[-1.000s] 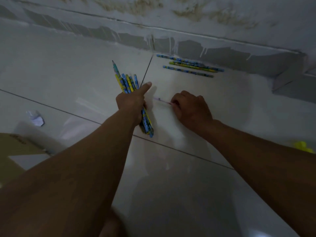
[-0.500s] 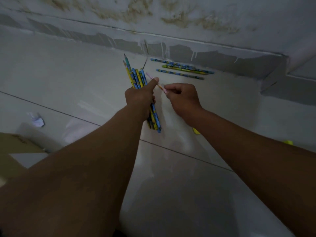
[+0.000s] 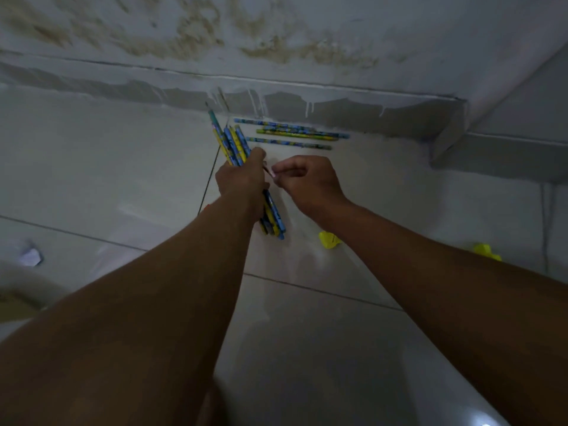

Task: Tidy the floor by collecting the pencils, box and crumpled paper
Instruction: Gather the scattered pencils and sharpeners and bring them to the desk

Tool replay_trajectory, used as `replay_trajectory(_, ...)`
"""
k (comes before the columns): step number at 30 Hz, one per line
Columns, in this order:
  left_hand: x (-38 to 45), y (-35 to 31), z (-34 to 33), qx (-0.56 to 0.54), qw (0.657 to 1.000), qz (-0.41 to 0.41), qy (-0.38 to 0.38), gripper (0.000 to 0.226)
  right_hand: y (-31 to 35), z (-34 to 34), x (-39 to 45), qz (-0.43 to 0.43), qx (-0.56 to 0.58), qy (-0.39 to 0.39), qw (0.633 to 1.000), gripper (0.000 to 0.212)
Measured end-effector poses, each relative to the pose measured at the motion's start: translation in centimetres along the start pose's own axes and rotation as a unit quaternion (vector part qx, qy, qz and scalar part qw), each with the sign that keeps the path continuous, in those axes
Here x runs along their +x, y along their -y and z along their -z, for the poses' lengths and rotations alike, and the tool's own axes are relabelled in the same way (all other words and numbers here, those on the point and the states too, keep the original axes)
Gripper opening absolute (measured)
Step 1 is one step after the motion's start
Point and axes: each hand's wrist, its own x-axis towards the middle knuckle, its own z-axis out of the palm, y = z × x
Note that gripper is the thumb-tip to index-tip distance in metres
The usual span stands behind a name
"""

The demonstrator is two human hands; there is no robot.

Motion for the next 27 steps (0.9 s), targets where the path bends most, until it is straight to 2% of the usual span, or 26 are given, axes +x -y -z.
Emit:
replay_trajectory(4,0.5,0.1,-1.4,-0.012,0.999,0.002,0.033,0.027,-0.4,-0.3,1.1,-0.003,0.042,-0.04,0.998,0.009)
replay_trajectory(8,2.6,-0.3,-1.3,-0.03,0.999,-0.017,0.03,0.021,-1.1,-0.4,3.1,0.03,-0.097,-0.119,0.988,0.002)
replay_trajectory(9,3.2,-0.5,-1.0,-0.039,0.998,-0.026,0.028,0.017,-1.3,-0.1,3.6,0.037,-0.133,-0.126,0.982,0.007)
replay_trajectory(12,4.8,-0.9,-0.3,-0.059,0.997,-0.044,0.033,0.01,-2.6,0.5,4.8,0.073,-0.245,-0.114,0.96,0.026)
replay_trajectory(15,5.8,-0.9,0.3,-0.04,0.997,-0.053,0.032,0.008,-3.6,0.0,5.6,0.111,-0.337,-0.113,0.928,0.035)
replay_trajectory(19,6.7,-0.1,0.6,-0.011,0.998,-0.061,0.012,0.019,-4.3,-0.7,6.2,0.13,-0.369,-0.119,0.913,0.039)
replay_trajectory(21,7.2,0.3,0.7,0.01,0.999,-0.052,0.012,0.028,-4.2,-0.8,6.3,0.128,-0.39,-0.123,0.904,0.038)
replay_trajectory(25,7.0,0.3,0.5,0.007,0.999,-0.03,0.034,0.037,-3.2,-1.1,6.1,0.097,-0.421,-0.121,0.894,0.015)
replay_trajectory(27,6.7,0.3,0.3,0.013,0.999,-0.025,0.038,0.041,-2.8,-1.3,5.6,0.085,-0.458,-0.101,0.879,0.016)
